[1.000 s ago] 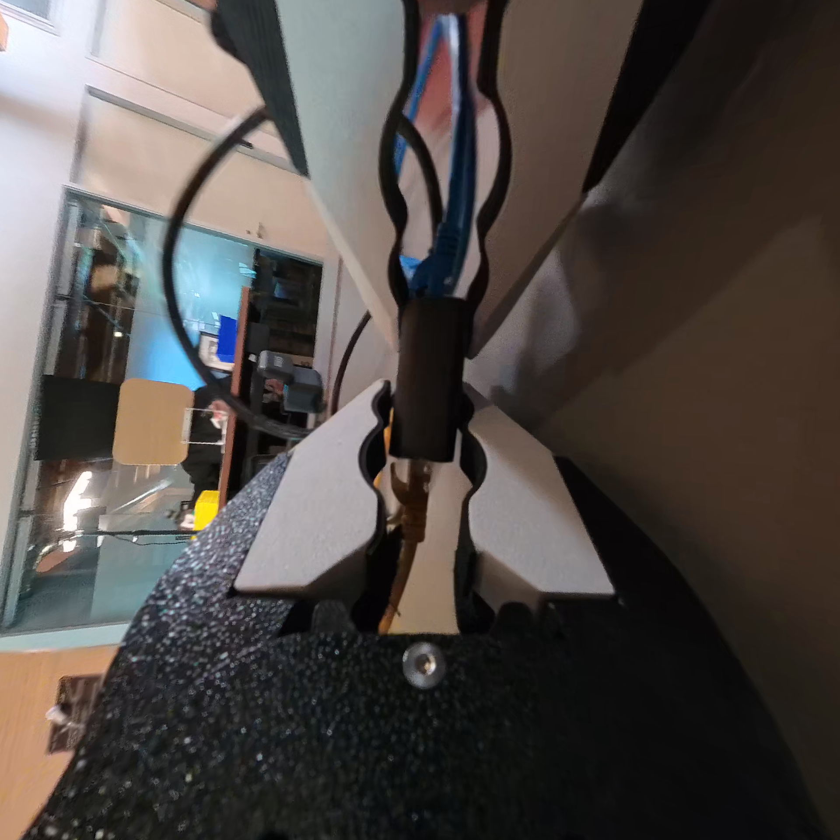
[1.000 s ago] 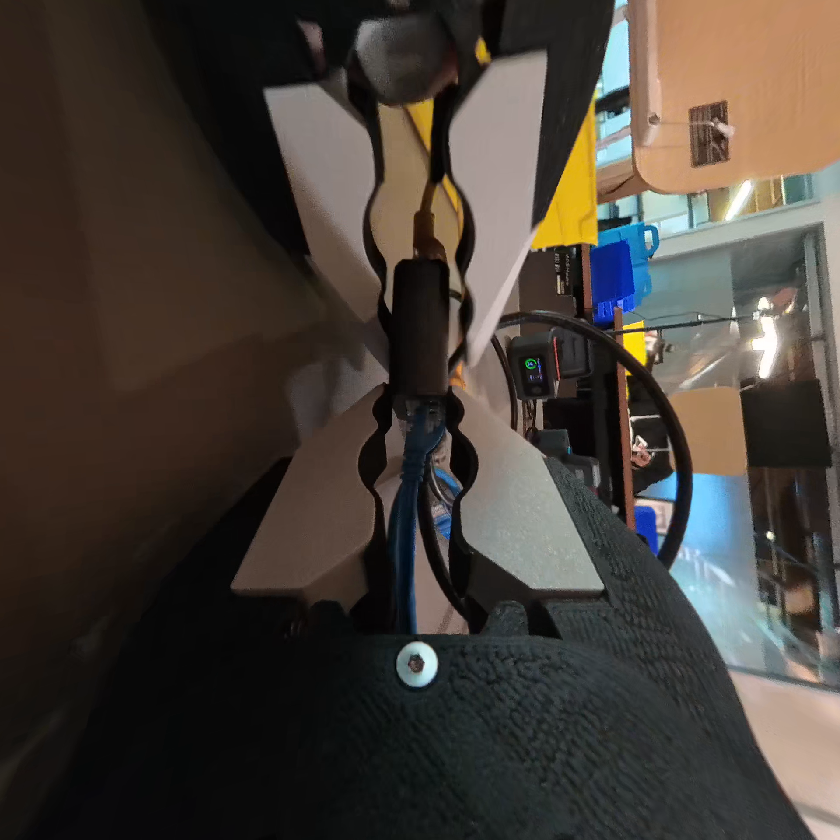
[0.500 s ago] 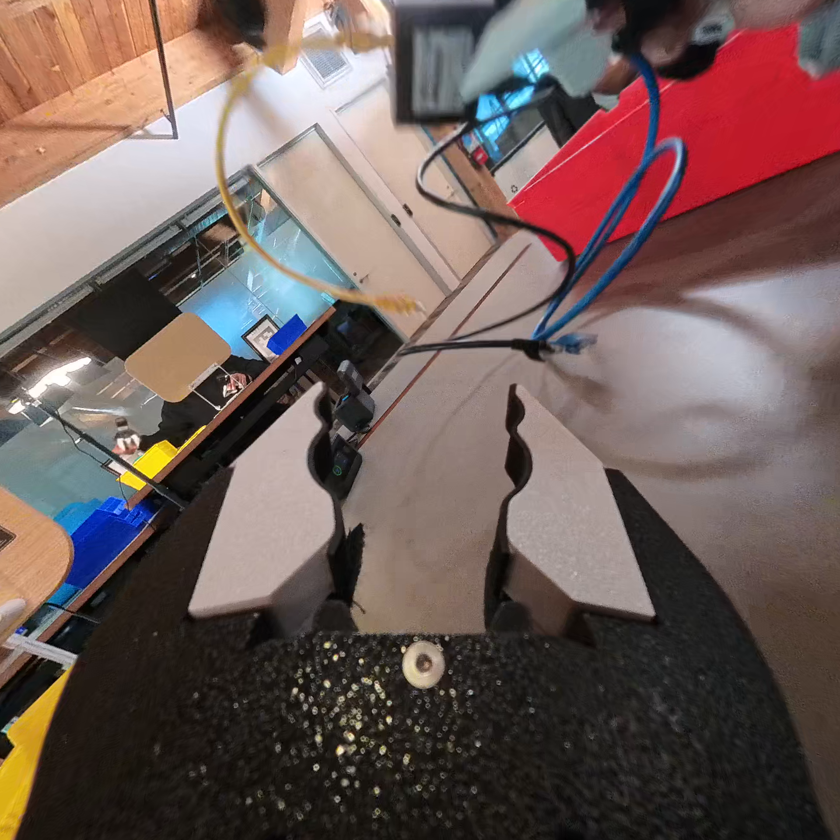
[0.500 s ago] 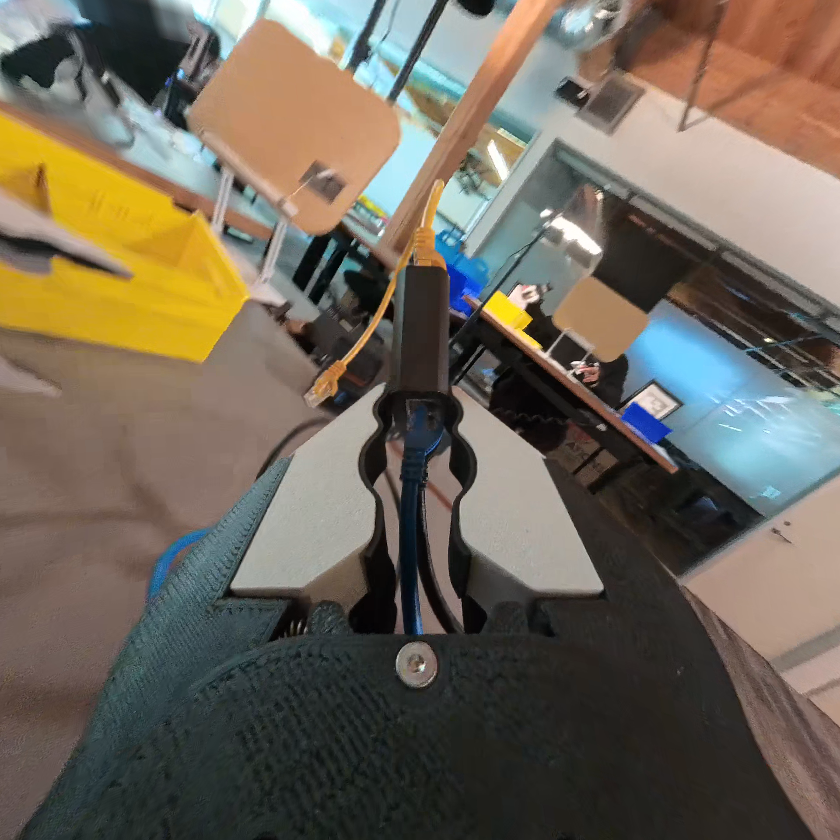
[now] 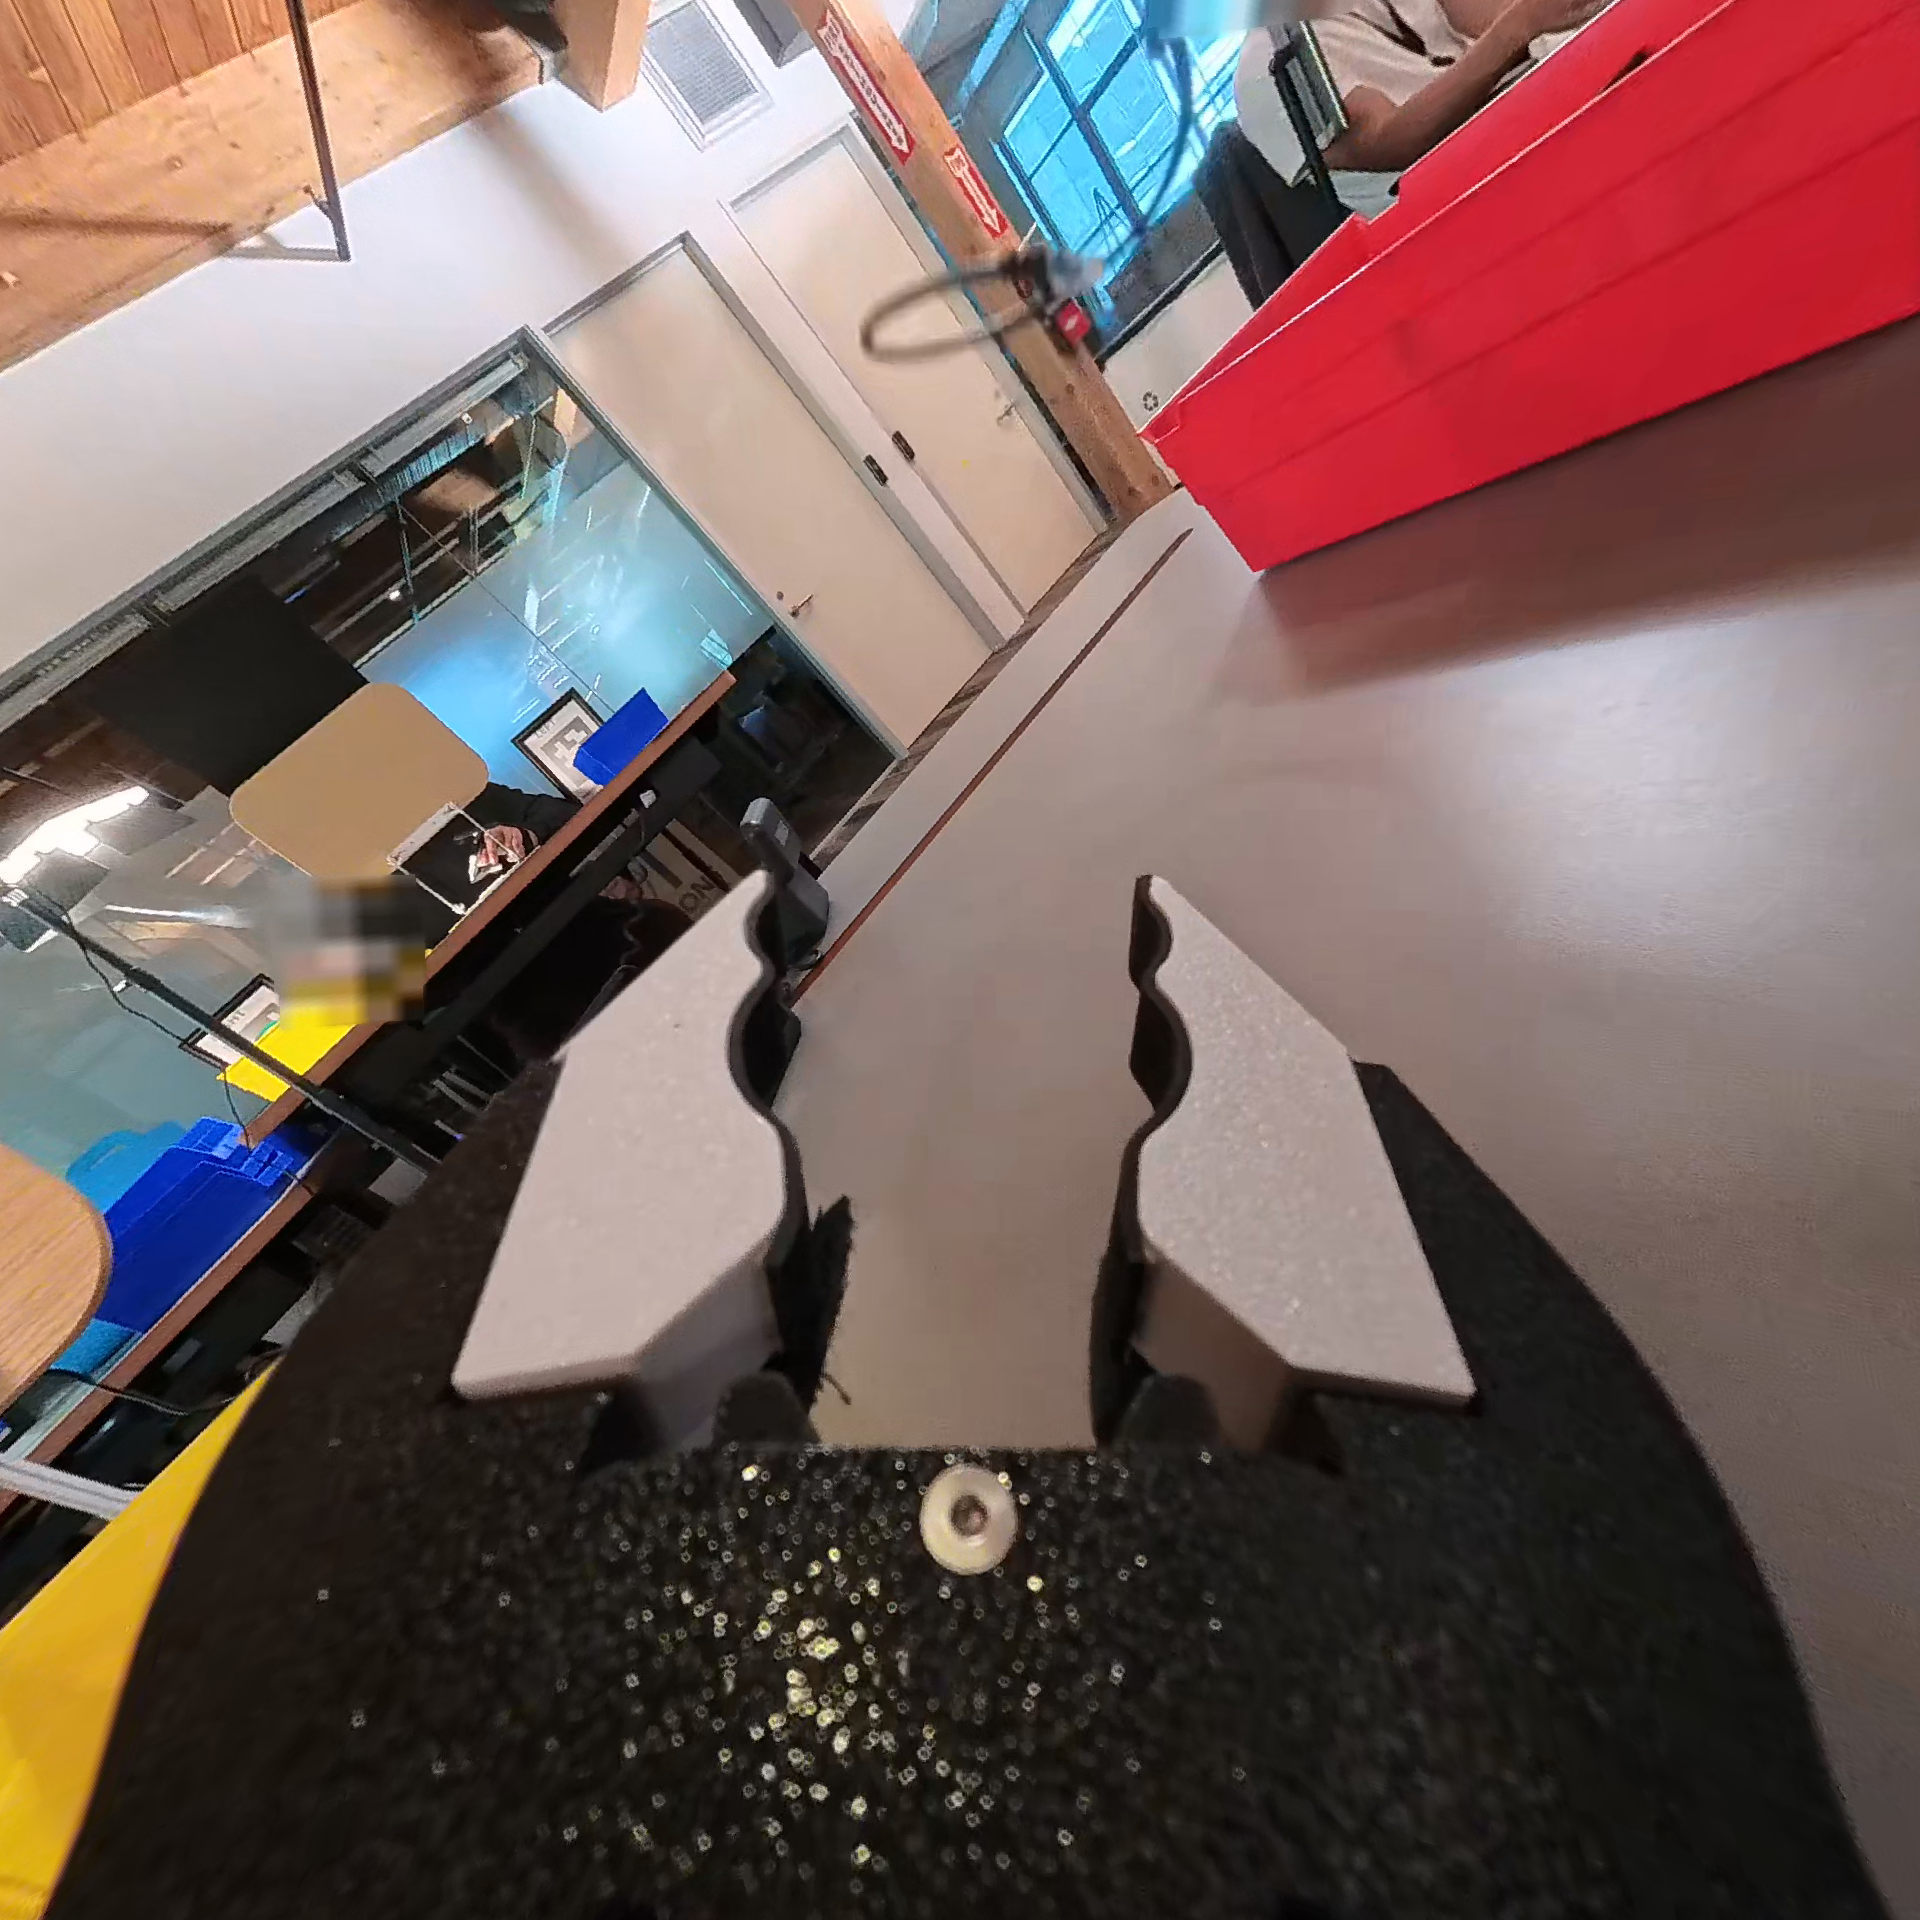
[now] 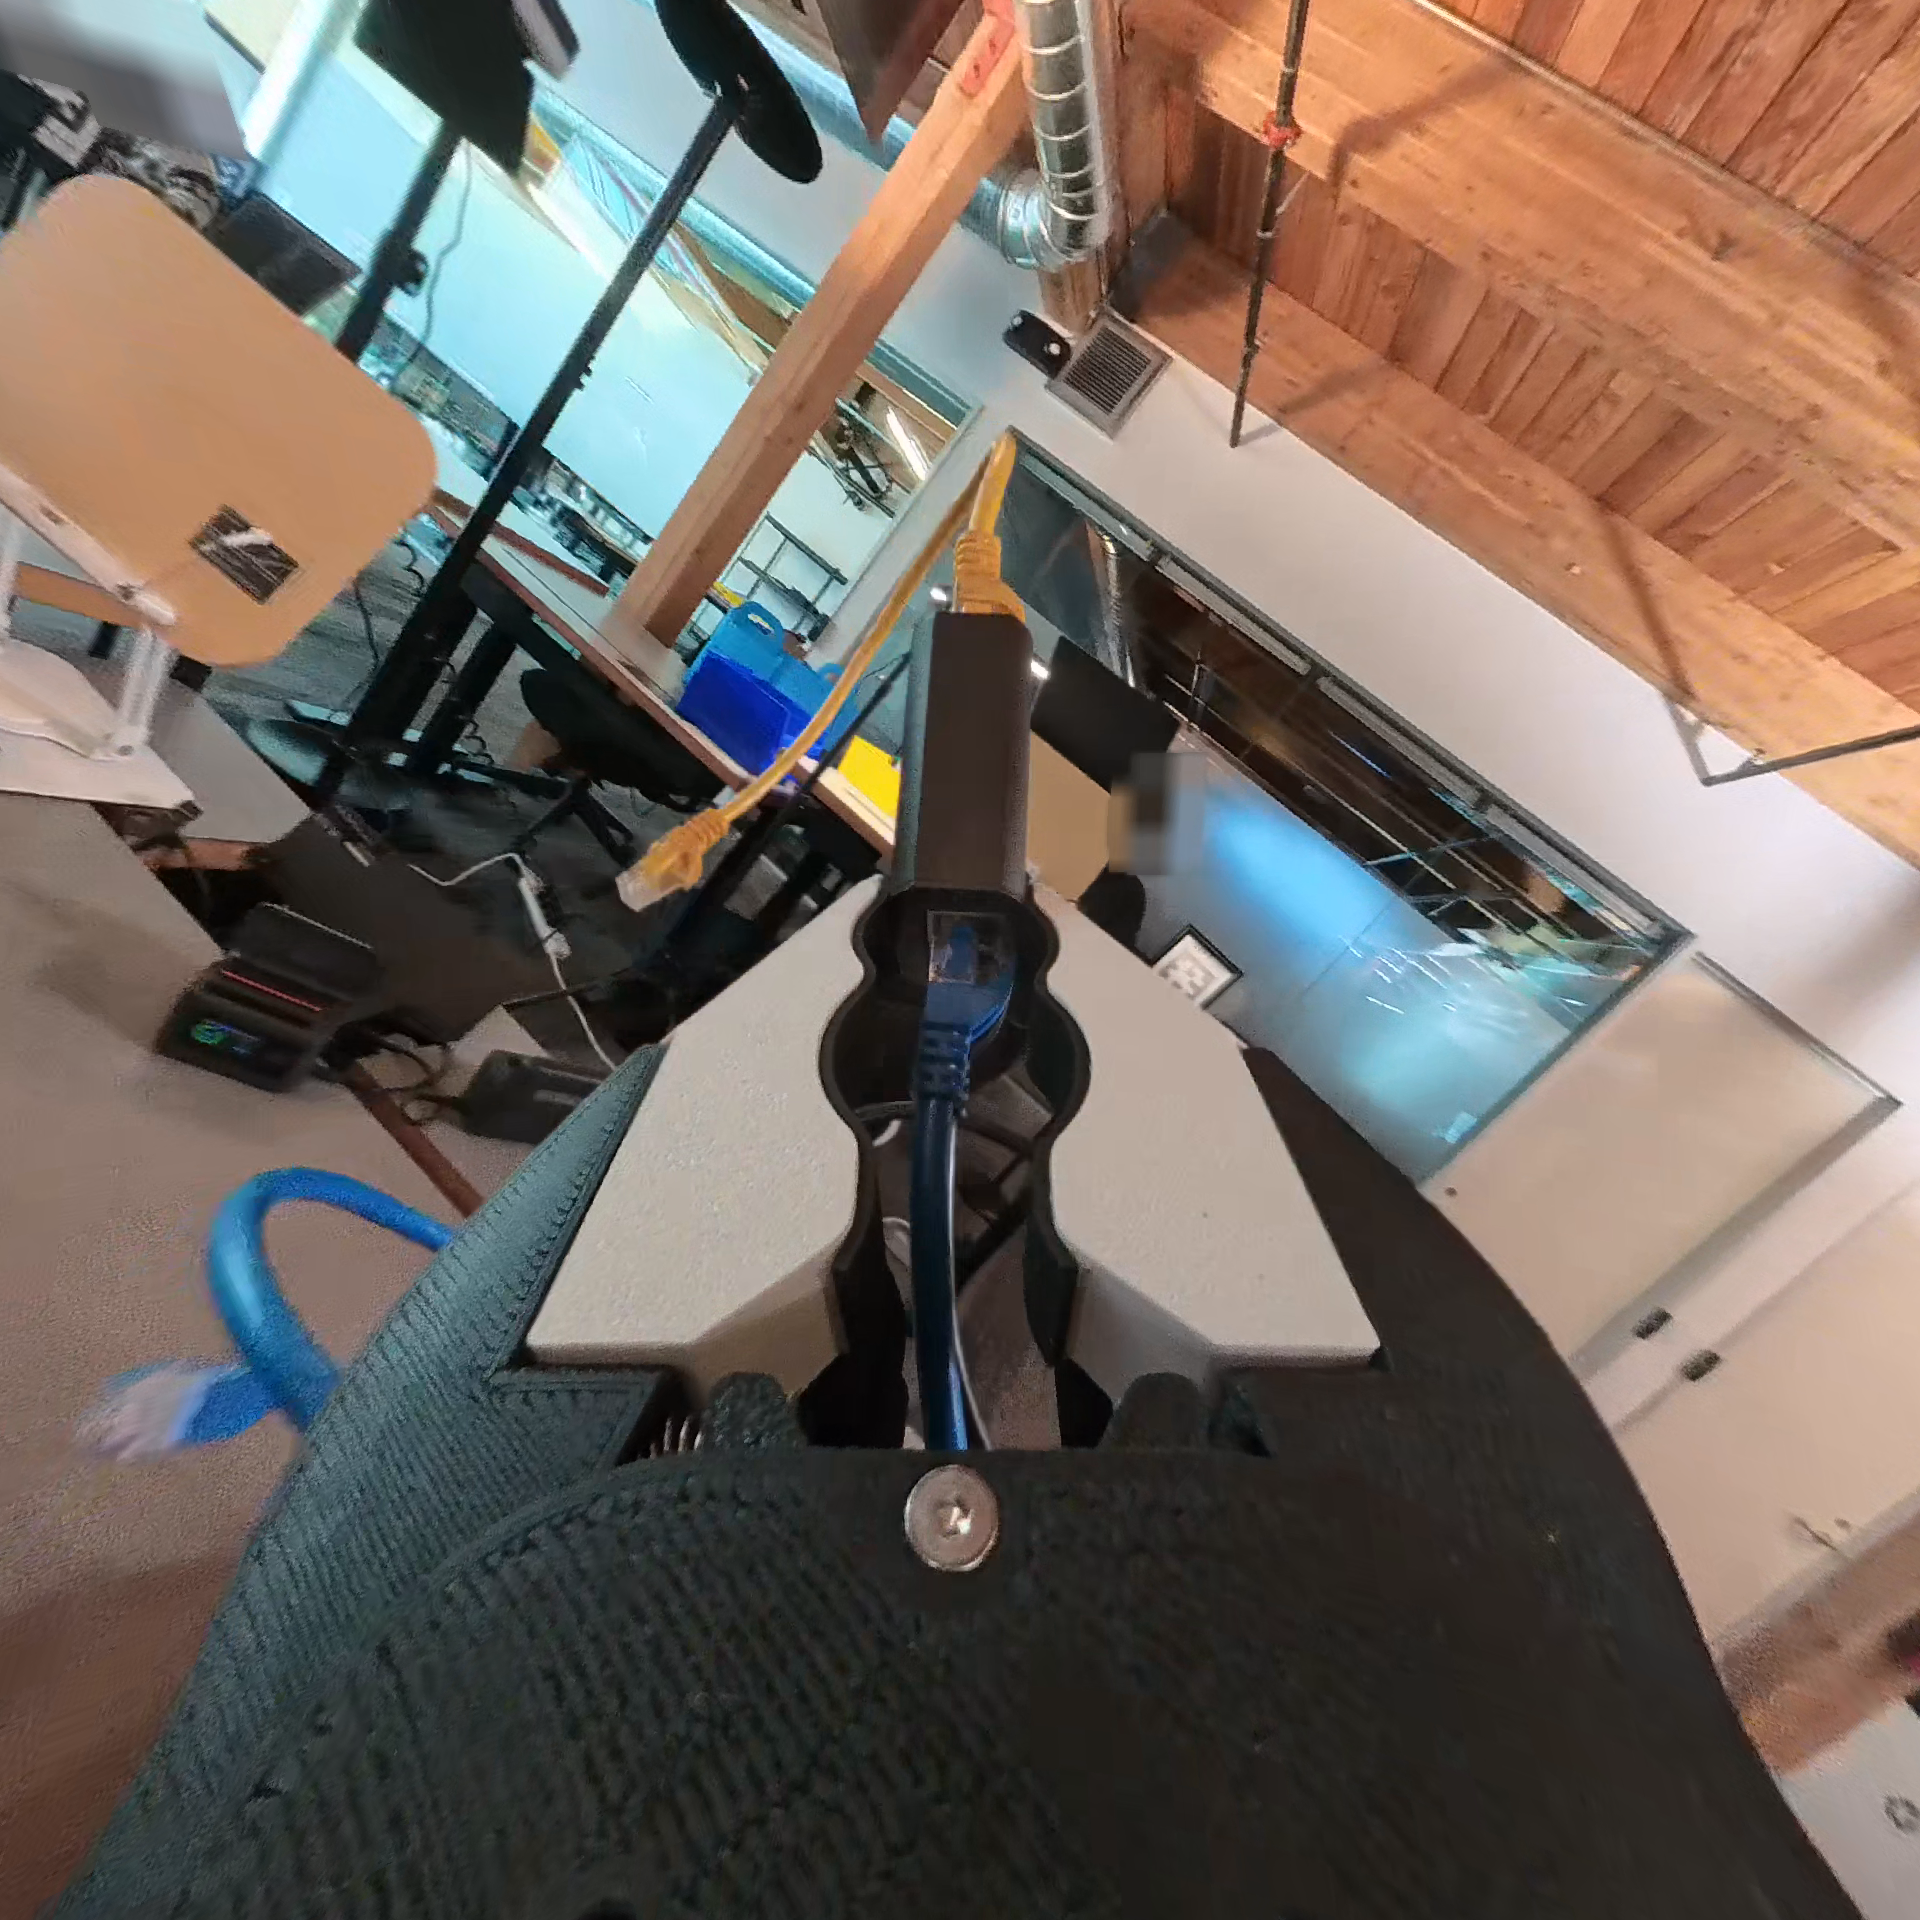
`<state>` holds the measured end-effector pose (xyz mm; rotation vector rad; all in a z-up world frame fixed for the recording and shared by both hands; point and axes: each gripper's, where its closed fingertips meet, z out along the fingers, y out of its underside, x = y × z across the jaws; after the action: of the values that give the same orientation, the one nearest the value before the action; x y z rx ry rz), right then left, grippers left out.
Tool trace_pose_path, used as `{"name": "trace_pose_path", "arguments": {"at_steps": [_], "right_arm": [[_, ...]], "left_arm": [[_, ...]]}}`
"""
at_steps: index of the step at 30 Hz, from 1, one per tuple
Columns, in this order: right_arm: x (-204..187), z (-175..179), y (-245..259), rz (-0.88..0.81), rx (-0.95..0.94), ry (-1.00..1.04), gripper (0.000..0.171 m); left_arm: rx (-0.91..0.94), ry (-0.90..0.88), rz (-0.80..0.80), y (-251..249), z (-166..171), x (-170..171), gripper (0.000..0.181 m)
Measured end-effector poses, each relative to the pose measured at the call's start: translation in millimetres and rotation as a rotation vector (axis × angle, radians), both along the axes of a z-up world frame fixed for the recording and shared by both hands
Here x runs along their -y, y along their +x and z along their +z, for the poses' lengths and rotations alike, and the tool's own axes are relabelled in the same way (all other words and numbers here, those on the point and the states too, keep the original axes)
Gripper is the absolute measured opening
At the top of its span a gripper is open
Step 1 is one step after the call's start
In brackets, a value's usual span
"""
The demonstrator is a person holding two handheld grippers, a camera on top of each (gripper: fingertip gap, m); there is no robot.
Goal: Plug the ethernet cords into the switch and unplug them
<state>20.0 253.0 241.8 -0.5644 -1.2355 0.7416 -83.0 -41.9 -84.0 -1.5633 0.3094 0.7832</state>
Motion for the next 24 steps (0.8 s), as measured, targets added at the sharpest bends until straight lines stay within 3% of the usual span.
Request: {"name": "trace_pose_path", "arguments": {"at_steps": [5, 19, 21, 24], "right_arm": [[-44.5, -7.7, 6.1, -0.019, 0.021, -0.024, 0.022], [-113.2, -131.9, 23.0, 0.017, 0.119, -0.295, 0.021], [-113.8, -121.9, 29.1, 0.040, 0.067, -0.328, 0.021], [-113.3, -78.0, 42.8, 0.056, -0.041, -0.324, 0.021]], "left_arm": [[0.010, -0.013, -0.001, -1.0, -3.0, 0.0, 0.062], [0.006, -0.054, -0.009, 0.2, -10.5, -0.8, 0.058], [0.005, -0.057, -0.008, 0.0, -11.1, -0.6, 0.058], [0.005, -0.064, -0.005, -0.5, -12.2, -0.4, 0.057]]}}
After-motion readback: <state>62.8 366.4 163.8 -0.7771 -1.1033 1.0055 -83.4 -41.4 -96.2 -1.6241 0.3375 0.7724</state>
